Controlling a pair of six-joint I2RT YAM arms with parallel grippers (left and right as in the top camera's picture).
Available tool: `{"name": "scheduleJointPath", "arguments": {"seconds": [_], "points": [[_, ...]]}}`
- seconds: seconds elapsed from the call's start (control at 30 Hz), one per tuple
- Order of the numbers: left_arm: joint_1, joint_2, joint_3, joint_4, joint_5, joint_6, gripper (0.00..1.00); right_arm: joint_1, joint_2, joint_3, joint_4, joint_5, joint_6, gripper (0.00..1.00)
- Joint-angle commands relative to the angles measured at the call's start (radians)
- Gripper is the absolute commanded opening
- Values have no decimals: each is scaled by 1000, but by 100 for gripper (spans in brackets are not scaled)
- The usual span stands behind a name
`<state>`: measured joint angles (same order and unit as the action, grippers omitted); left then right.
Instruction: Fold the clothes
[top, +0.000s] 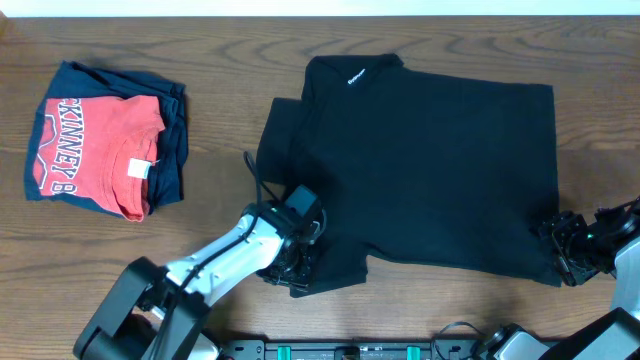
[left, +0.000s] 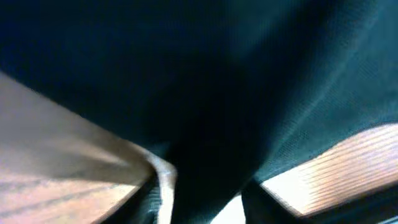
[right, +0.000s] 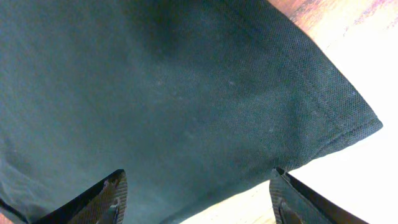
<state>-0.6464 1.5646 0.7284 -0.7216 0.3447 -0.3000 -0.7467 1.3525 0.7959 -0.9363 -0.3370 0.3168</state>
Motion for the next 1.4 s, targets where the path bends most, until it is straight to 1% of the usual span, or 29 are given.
{"name": "scheduleJointPath", "arguments": {"seconds": [0.0,0.07,0.13,0.23,0.4,0.6,0.77,0.8,0.83,0.87,0.97,1.0,1.17,1.27,1.37], "points": [[-3,8,-2,-7,17,-13,23,-5,-11,1,-2,27,-19,72],[1,-4,9,-25,38,-12,14,-5,-11,-7,2,56,-18,72],[10,-25,27,-55,44,-12,10,-5,-11,-22,9,73,-2,73],[35,-70,57,-91,44,-12,10,-5,-11,-55,29,79,4,74],[68,-150,61,-93,45,-13,10,-5,-11,-119,70,100,6,74],[68,-174,61,-93,48,-17,10,-5,-11,-204,124,211,69,72],[68,-174,61,-92,48,-17,10,-5,-11,-267,202,284,99,68],[68,-174,61,-93,48,-17,10,-5,-11,-277,222,290,103,64],[68,-174,61,-93,48,-17,10,-6,-11,-286,247,288,109,58],[68,-174,61,-93,48,-17,10,-6,-11,-290,259,288,119,44],[68,-175,64,-105,48,-17,9,-6,-11,-286,267,260,131,6],[68,-175,69,-117,48,-17,8,-6,-12,-282,262,248,131,1],[68,-178,99,-173,49,-23,6,-6,-17,-237,174,188,104,1],[68,-185,135,-239,108,-53,6,-6,-33,-189,66,160,90,1],[68,-191,175,-310,116,-65,6,-6,-58,-147,-17,160,77,1]]}}
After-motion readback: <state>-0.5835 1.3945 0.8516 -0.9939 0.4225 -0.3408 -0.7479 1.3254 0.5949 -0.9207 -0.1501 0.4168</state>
